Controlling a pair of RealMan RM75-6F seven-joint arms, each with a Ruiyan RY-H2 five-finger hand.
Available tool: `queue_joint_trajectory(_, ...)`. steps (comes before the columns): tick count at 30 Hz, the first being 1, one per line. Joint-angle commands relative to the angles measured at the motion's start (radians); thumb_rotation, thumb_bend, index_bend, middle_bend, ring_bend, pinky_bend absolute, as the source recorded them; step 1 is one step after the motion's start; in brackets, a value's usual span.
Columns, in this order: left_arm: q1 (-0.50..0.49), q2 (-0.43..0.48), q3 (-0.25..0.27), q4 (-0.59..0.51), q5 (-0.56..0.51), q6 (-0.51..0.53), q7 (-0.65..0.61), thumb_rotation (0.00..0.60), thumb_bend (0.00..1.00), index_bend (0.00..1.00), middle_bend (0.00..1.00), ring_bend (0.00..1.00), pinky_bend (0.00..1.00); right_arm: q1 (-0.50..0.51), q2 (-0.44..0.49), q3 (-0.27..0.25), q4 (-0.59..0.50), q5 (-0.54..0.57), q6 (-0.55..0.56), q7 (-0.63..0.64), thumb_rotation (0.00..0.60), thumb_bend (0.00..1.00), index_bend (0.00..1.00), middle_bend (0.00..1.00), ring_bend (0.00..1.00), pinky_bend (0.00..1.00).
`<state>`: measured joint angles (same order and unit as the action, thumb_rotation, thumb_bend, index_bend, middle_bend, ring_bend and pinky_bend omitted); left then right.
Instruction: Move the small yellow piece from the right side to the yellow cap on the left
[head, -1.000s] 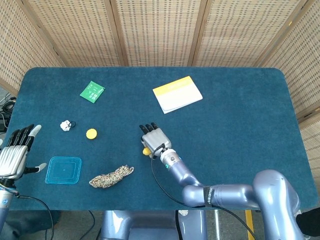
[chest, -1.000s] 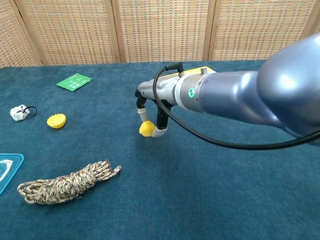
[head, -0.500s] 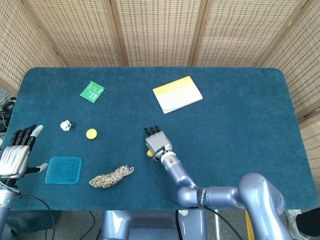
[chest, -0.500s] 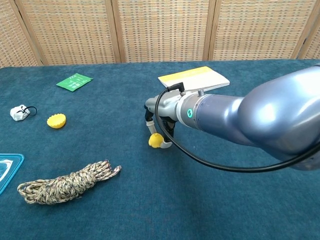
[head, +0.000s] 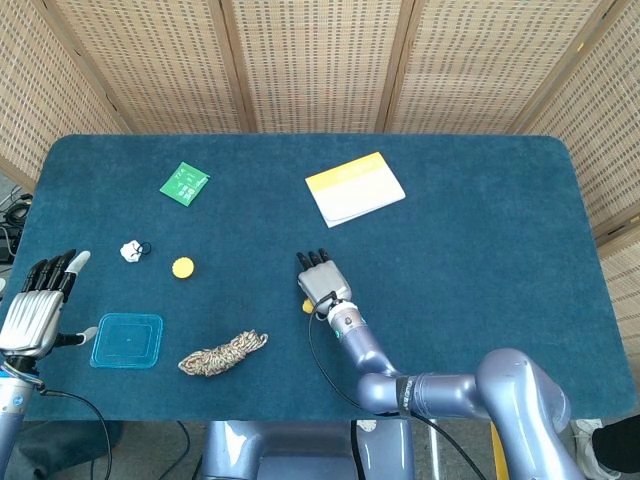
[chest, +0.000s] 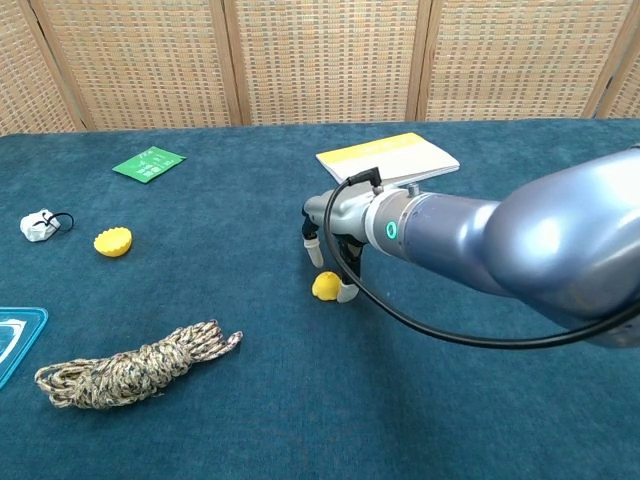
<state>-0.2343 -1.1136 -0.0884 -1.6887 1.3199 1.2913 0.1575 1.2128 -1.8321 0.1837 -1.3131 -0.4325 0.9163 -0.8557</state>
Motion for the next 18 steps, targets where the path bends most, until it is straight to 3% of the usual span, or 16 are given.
queue_joint_trajectory(1, 0.000, 0.000, 0.000, 0.001, 0.000, 0.000, -0.001, 0.600, 0.00, 0.00, 0.00, 0.00, 0.00, -0.009, 0.020, 0.003, -0.029, -0.016, 0.015, 0.006, 0.600, 0.01, 0.39, 0.00, 0.00, 0.00)
queue_joint_trajectory(5, 0.000, 0.001, 0.001, 0.002, 0.001, 0.001, -0.004, 0.600, 0.00, 0.00, 0.00, 0.00, 0.00, -0.028, 0.073, 0.007, -0.104, -0.040, 0.048, 0.015, 0.600, 0.01, 0.37, 0.00, 0.00, 0.00)
queue_joint_trajectory(10, 0.001, 0.003, 0.001, 0.005, 0.000, 0.003, -0.014, 0.600, 0.00, 0.00, 0.00, 0.00, 0.00, -0.090, 0.227, -0.014, -0.270, -0.128, 0.110, 0.047, 0.600, 0.01, 0.31, 0.00, 0.00, 0.00)
queue_joint_trajectory(14, 0.000, -0.001, 0.002, 0.008, 0.002, 0.004, -0.012, 0.600, 0.00, 0.00, 0.00, 0.00, 0.00, -0.204, 0.369, -0.072, -0.320, -0.364, 0.190, 0.184, 0.600, 0.00, 0.15, 0.00, 0.00, 0.00)
queue_joint_trajectory(18, -0.005, -0.015, -0.001, 0.013, 0.009, 0.011, 0.001, 0.600, 0.00, 0.00, 0.00, 0.00, 0.00, -0.354, 0.447, -0.144, -0.141, -0.710, 0.321, 0.513, 0.600, 0.00, 0.06, 0.00, 0.00, 0.00)
